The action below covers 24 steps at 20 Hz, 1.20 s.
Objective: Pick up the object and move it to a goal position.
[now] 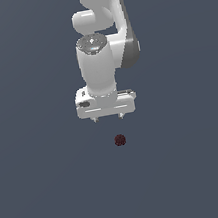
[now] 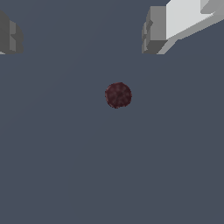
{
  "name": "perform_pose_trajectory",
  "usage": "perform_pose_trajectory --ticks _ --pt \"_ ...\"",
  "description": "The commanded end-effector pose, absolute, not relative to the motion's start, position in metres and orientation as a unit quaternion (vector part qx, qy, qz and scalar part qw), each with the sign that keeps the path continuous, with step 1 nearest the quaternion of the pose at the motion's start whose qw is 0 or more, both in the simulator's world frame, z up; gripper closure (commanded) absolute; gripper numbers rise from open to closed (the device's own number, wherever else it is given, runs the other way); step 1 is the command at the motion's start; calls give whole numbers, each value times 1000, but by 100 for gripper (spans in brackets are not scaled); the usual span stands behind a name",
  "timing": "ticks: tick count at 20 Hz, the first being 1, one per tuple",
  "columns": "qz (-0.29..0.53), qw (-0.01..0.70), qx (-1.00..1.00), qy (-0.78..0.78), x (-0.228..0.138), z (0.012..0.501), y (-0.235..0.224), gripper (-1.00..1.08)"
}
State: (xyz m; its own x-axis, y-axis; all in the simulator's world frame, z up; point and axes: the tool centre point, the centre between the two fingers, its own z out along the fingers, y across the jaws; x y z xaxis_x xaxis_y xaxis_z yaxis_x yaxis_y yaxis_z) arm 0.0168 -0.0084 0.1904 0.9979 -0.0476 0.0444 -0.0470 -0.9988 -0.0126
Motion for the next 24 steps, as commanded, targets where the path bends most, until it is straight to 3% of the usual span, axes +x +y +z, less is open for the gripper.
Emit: perform_pose_trajectory --ticks 1,24 --pt "-22 6 -999 24 17 190 -8 -92" --pt "-17 16 -997 67 17 183 -6 -92"
